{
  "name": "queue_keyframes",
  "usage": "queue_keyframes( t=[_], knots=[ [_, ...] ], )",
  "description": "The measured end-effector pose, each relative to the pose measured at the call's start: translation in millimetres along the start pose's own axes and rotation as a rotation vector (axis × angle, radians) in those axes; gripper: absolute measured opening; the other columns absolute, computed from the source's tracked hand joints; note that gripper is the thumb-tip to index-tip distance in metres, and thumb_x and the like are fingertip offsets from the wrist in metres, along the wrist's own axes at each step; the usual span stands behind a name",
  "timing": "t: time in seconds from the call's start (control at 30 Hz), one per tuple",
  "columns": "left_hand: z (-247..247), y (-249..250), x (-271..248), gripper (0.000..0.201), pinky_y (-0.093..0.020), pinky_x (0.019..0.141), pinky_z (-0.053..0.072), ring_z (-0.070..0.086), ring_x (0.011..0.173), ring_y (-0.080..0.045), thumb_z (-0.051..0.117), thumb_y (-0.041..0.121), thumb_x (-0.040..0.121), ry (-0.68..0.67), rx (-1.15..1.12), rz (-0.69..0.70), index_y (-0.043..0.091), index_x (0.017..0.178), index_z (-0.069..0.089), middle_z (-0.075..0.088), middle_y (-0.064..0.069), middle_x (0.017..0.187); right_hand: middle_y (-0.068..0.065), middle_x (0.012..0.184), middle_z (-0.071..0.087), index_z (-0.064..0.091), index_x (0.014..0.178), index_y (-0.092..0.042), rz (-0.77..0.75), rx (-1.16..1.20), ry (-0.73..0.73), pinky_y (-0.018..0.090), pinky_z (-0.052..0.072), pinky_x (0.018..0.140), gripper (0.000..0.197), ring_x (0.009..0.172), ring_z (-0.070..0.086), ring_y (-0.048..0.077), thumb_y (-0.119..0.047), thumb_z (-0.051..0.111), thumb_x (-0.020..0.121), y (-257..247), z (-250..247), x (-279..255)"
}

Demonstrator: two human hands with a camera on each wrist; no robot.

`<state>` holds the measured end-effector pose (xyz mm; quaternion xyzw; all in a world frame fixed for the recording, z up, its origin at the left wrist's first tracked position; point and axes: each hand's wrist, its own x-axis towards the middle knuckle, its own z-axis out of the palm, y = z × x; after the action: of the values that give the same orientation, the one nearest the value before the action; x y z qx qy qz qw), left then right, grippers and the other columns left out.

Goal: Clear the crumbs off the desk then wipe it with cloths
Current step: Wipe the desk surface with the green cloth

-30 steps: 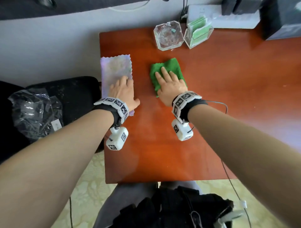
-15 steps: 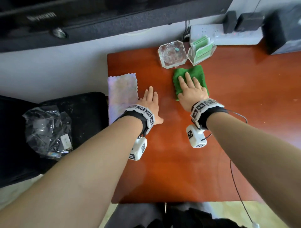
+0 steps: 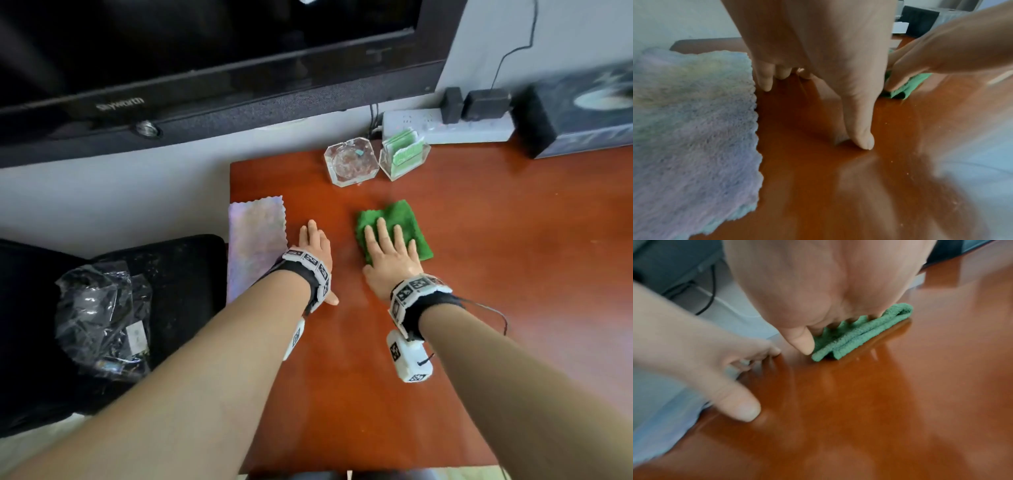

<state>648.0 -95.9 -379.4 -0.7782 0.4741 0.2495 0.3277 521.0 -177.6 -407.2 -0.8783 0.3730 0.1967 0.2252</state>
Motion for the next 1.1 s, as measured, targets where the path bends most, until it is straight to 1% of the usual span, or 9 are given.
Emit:
queue_keyframes(
  t=[0.1,0.17,0.23,0.37,0.6,0.77,0.83,0.97,1.1],
  knots=[
    [-10,8,-3,0.138,-0.055,0.114,0.026,-0.004,0.15,-0.041,0.07,0.072,0.07,-0.007,0.02,-0.03,-0.006,0.152,-0.009,-0.012,-0.029,0.159,-0.005,0.162,-0.022,-0.01,0.156,-0.029,-0.099,-0.047,-0.042,0.048,-0.004,0.122,0.074,0.15,-0.016,0.025,-0.036,0.034,0.097,-10,11,-9],
    [-11,10,0,0.14,-0.054,0.111,0.033,0.0,0.15,-0.041,0.073,0.072,0.067,-0.021,0.001,-0.058,-0.005,0.152,-0.007,-0.011,-0.028,0.16,-0.007,0.162,-0.021,-0.01,0.155,-0.032,-0.137,-0.071,-0.052,0.046,-0.004,0.122,0.072,0.15,-0.016,0.023,-0.037,0.033,0.098,-1,12,-10],
    [-8,10,3,0.141,-0.054,0.109,0.035,0.001,0.15,-0.041,0.074,0.073,0.066,-0.029,-0.013,-0.071,-0.005,0.151,-0.006,-0.011,-0.028,0.16,-0.01,0.162,-0.02,-0.009,0.155,-0.035,-0.152,-0.079,-0.045,0.044,-0.003,0.122,0.07,0.151,-0.014,0.021,-0.035,0.032,0.099,13,9,-9],
    [-7,11,0,0.143,-0.055,0.112,0.032,0.003,0.15,-0.043,0.071,0.077,0.064,-0.024,0.015,-0.077,-0.006,0.151,-0.005,-0.01,-0.031,0.159,-0.007,0.163,-0.017,-0.003,0.156,-0.034,-0.009,0.011,-0.002,0.044,0.0,0.122,0.07,0.151,-0.009,0.022,-0.034,0.035,0.098,49,-5,-4],
    [-8,15,-2,0.138,-0.053,0.112,0.033,0.003,0.149,-0.043,0.071,0.073,0.067,-0.005,0.039,-0.077,-0.007,0.151,-0.004,-0.008,-0.031,0.159,-0.005,0.164,-0.015,-0.001,0.157,-0.031,0.283,0.146,0.034,0.047,0.002,0.122,0.07,0.151,-0.009,0.025,-0.032,0.036,0.097,129,-32,-7],
    [-8,17,-4,0.136,-0.051,0.111,0.035,0.003,0.15,-0.043,0.07,0.073,0.069,0.023,0.063,-0.076,-0.009,0.15,-0.004,-0.006,-0.031,0.159,-0.002,0.163,-0.016,-0.002,0.157,-0.026,0.35,0.218,0.042,0.051,-0.001,0.121,0.072,0.151,-0.011,0.029,-0.036,0.036,0.096,112,-31,-6],
    [-7,17,0,0.138,-0.051,0.11,0.036,0.003,0.15,-0.042,0.071,0.073,0.068,0.021,0.052,-0.091,-0.008,0.15,-0.004,-0.007,-0.032,0.159,-0.001,0.163,-0.016,-0.003,0.157,-0.026,0.306,0.187,0.062,0.052,-0.001,0.12,0.075,0.15,-0.011,0.029,-0.038,0.036,0.095,93,-22,-6],
    [-5,17,5,0.143,-0.052,0.108,0.04,0.002,0.15,-0.041,0.073,0.074,0.063,-0.003,0.027,-0.103,-0.007,0.151,-0.004,-0.009,-0.031,0.159,-0.002,0.163,-0.017,-0.005,0.157,-0.026,0.118,0.051,0.063,0.052,0.0,0.121,0.076,0.151,-0.011,0.029,-0.041,0.034,0.094,53,-3,-9],
    [-4,17,7,0.147,-0.053,0.108,0.039,0.001,0.151,-0.039,0.076,0.074,0.059,-0.028,-0.001,-0.118,-0.007,0.151,-0.005,-0.011,-0.029,0.159,-0.004,0.164,-0.015,-0.003,0.157,-0.029,-0.052,-0.045,0.035,0.048,0.008,0.121,0.072,0.151,-0.008,0.025,-0.043,0.031,0.095,30,5,-19]
  ],
)
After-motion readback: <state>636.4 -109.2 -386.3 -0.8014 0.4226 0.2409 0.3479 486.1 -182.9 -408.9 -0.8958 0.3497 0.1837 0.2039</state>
